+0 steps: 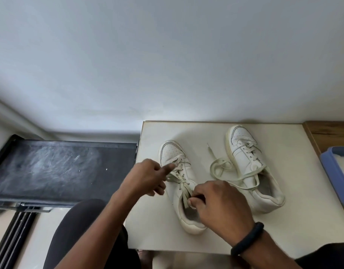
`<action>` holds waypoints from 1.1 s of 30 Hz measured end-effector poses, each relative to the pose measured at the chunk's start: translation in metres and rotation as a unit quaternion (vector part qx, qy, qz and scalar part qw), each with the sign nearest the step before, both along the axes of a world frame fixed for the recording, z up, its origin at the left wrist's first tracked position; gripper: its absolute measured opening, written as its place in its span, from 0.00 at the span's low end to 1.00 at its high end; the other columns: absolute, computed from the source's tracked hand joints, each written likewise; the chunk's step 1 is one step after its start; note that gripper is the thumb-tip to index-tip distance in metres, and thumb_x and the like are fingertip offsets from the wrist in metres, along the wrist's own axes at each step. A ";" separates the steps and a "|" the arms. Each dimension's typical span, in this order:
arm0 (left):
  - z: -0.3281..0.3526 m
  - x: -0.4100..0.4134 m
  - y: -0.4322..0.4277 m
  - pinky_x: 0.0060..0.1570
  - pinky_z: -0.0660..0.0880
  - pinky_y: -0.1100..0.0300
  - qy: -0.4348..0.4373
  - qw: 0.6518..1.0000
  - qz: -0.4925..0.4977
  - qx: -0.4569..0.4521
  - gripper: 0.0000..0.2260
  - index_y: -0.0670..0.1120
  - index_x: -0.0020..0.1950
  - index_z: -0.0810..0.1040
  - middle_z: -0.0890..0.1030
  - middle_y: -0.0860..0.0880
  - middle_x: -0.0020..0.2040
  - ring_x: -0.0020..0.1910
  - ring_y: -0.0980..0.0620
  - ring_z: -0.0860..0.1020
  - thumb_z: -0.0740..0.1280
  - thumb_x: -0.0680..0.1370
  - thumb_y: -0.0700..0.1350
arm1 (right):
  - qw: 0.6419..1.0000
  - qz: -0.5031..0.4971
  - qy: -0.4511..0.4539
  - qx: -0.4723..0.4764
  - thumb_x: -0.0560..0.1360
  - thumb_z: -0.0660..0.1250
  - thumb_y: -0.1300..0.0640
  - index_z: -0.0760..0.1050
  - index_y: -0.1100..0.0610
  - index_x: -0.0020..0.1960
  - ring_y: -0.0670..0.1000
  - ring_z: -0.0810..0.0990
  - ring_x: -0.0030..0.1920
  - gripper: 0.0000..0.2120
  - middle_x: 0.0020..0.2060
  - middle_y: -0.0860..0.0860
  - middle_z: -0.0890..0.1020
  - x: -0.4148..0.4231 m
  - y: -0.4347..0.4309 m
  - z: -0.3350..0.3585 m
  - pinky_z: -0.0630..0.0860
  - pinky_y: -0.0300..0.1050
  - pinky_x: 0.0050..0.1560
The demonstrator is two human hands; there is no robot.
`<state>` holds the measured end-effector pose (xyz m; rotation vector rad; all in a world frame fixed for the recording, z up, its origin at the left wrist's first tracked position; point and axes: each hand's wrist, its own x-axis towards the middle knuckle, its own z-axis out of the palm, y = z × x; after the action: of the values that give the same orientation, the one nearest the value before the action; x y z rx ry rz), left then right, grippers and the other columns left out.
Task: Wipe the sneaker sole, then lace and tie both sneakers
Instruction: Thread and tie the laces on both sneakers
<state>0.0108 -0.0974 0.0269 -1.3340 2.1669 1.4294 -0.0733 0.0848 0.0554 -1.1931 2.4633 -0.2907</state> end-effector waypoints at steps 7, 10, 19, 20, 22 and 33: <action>-0.012 -0.009 0.005 0.42 0.83 0.55 0.084 0.989 -0.013 -0.125 0.09 0.50 0.45 0.84 0.87 0.52 0.40 0.41 0.53 0.85 0.69 0.82 0.50 | 0.995 -0.008 -0.093 0.028 0.75 0.67 0.57 0.84 0.45 0.51 0.47 0.84 0.44 0.11 0.42 0.45 0.86 -0.005 0.001 -0.009 0.81 0.43 0.48; -0.012 -0.004 -0.008 0.43 0.86 0.50 0.049 0.992 0.032 -0.109 0.14 0.46 0.43 0.83 0.87 0.50 0.37 0.38 0.53 0.87 0.68 0.83 0.53 | 0.992 -0.086 -0.086 -0.017 0.75 0.70 0.56 0.83 0.45 0.45 0.45 0.84 0.41 0.07 0.38 0.43 0.86 -0.027 0.009 -0.005 0.82 0.45 0.48; -0.013 -0.008 0.012 0.41 0.86 0.49 -0.035 0.998 -0.048 0.002 0.28 0.39 0.50 0.80 0.87 0.42 0.41 0.41 0.45 0.88 0.65 0.79 0.66 | 0.996 -0.039 -0.072 0.044 0.78 0.65 0.44 0.78 0.49 0.59 0.53 0.82 0.54 0.14 0.51 0.49 0.83 -0.009 0.003 -0.035 0.79 0.49 0.53; -0.014 -0.009 0.012 0.43 0.86 0.47 -0.036 0.998 -0.054 -0.016 0.28 0.40 0.49 0.80 0.87 0.43 0.41 0.40 0.44 0.88 0.65 0.79 0.66 | 0.997 -0.033 -0.058 0.036 0.78 0.64 0.44 0.78 0.50 0.56 0.53 0.82 0.52 0.12 0.50 0.48 0.82 -0.005 0.002 -0.038 0.79 0.48 0.51; -0.015 -0.010 0.011 0.44 0.86 0.46 -0.040 0.996 -0.062 -0.046 0.27 0.41 0.47 0.79 0.87 0.44 0.39 0.39 0.44 0.88 0.65 0.78 0.67 | 0.998 -0.040 -0.048 0.016 0.79 0.64 0.45 0.77 0.50 0.53 0.53 0.81 0.50 0.10 0.48 0.48 0.80 -0.001 0.000 -0.043 0.77 0.46 0.47; -0.019 -0.018 -0.006 0.47 0.84 0.49 -0.037 0.985 -0.042 -0.160 0.25 0.48 0.47 0.78 0.86 0.47 0.35 0.33 0.48 0.86 0.62 0.78 0.70 | 0.992 -0.054 -0.085 -0.070 0.80 0.65 0.45 0.78 0.51 0.61 0.51 0.81 0.51 0.14 0.50 0.50 0.83 -0.008 -0.018 -0.044 0.76 0.44 0.50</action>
<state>-0.0075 -0.1030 0.0081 -1.3512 2.4455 1.0132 -0.0815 0.0669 0.0118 -1.0427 2.3942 -0.5800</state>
